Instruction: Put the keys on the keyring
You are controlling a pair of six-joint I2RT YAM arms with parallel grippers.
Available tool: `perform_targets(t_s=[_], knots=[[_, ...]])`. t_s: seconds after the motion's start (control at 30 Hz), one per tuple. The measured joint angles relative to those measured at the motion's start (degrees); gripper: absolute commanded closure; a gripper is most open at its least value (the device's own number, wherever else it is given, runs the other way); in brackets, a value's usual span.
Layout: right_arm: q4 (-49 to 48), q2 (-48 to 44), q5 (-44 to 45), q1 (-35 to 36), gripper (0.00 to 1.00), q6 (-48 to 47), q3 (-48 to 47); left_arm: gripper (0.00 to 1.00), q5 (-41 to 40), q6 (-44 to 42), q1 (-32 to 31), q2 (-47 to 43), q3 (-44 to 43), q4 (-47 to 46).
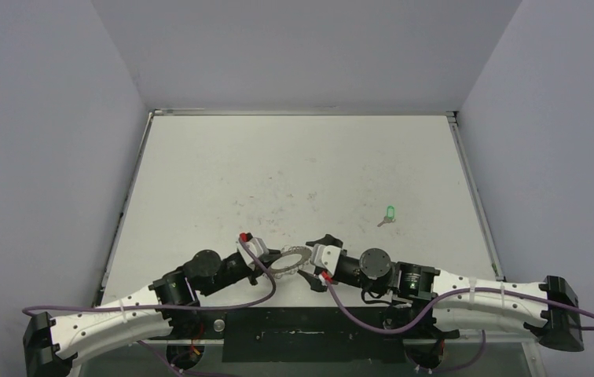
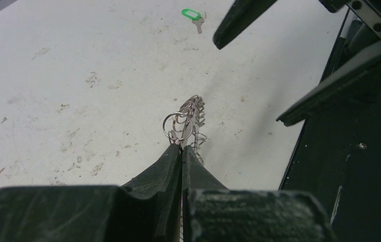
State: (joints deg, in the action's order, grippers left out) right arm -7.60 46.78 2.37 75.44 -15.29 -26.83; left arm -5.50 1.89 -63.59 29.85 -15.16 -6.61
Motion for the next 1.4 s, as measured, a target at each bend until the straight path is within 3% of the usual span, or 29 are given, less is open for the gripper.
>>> perform_targets(t_s=[0.3, 0.6, 0.97, 1.27, 1.4], knots=[[1.46, 2.27, -13.90, -10.71, 0.49, 0.96, -1.70, 1.00, 5.99, -6.88, 0.00, -1.20, 0.00, 0.02], [1.07, 9.53, -25.73, -17.79, 0.50, 9.03, -8.90, 1.00, 10.71, -11.52, 0.00, -3.10, 1.11, -0.04], [-0.42, 10.93, -34.56, -22.84, 0.53, 18.32, -8.61, 1.00, 13.79, -14.60, 0.00, -4.61, 2.67, 0.00], [-2.23, 16.13, -39.39, -27.41, 0.49, 29.05, -8.61, 1.00, 16.44, -17.44, 0.00, -4.57, 2.71, 0.00], [-3.28, 16.04, -40.15, -30.40, 0.40, 34.69, -8.61, 1.00, 17.75, -20.02, 0.00, -4.96, 3.43, 0.07]])
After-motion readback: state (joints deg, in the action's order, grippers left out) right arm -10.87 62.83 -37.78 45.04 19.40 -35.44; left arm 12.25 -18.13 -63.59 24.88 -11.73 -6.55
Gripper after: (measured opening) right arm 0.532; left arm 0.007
